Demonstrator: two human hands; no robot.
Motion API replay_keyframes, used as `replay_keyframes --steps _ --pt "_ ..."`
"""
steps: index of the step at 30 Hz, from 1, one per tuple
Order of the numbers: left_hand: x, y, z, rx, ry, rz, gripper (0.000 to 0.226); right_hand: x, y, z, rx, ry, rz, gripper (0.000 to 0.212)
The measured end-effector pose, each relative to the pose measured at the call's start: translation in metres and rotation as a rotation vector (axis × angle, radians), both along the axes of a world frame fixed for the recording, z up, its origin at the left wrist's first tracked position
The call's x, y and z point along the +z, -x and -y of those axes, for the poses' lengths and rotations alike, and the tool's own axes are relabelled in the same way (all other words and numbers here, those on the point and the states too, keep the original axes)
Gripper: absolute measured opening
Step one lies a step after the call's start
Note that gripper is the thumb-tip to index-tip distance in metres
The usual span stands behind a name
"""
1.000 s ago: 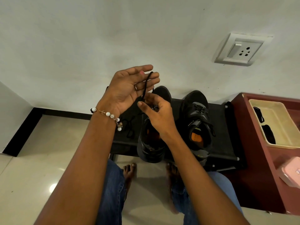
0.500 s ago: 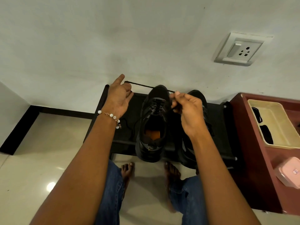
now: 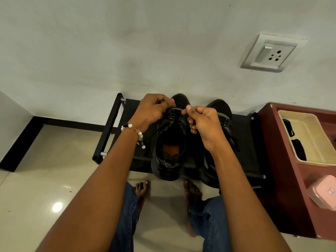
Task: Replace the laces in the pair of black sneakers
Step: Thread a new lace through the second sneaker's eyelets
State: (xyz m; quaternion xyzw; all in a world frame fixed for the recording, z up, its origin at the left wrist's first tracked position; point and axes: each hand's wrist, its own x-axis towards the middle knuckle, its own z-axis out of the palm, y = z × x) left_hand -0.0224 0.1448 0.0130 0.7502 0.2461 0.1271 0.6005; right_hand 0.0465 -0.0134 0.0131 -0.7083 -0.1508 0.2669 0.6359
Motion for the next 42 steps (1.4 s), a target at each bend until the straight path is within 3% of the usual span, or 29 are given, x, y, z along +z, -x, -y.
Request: replay_keyframes --steps 4,9,13,15,20,24,29,31,35,42 --pt "-0.005 0.002 -0.013 0.324 0.035 -0.024 0.023 -0.006 -0.005 0.004 -0.039 0.146 0.089 0.02" --pt "-0.02 0.003 -0.019 0.468 -0.034 -0.105 0.017 -0.014 -0.007 0.0 -0.042 0.195 0.139 0.021" --pt "-0.02 0.002 -0.008 0.301 -0.363 -0.182 0.031 -0.013 -0.005 -0.002 -0.026 0.149 0.128 0.019" --pt "-0.013 0.0 0.001 0.098 -0.407 -0.114 0.037 -0.01 -0.004 -0.002 -0.083 0.093 0.102 0.004" --pt "-0.007 -0.002 0.014 -0.259 -0.371 -0.041 0.041 -0.01 -0.005 -0.001 -0.179 0.065 0.125 0.007" --pt "-0.007 -0.003 0.018 -0.146 -0.35 0.009 0.03 -0.009 -0.004 -0.004 -0.115 -0.006 0.02 0.008" --pt "-0.01 -0.003 0.014 -0.088 -0.398 0.012 0.011 -0.01 -0.001 -0.005 -0.136 0.024 0.029 0.008" --pt "-0.01 -0.002 0.013 -0.114 -0.435 -0.034 0.01 -0.013 -0.001 -0.003 -0.115 0.186 0.128 0.014" --pt "-0.014 -0.002 0.014 -0.203 -0.53 -0.182 0.009 -0.014 0.003 0.002 0.146 0.567 0.258 0.048" --pt "-0.015 -0.002 0.023 -0.134 -0.546 -0.281 0.006 -0.019 0.01 0.0 0.089 0.697 0.418 0.016"
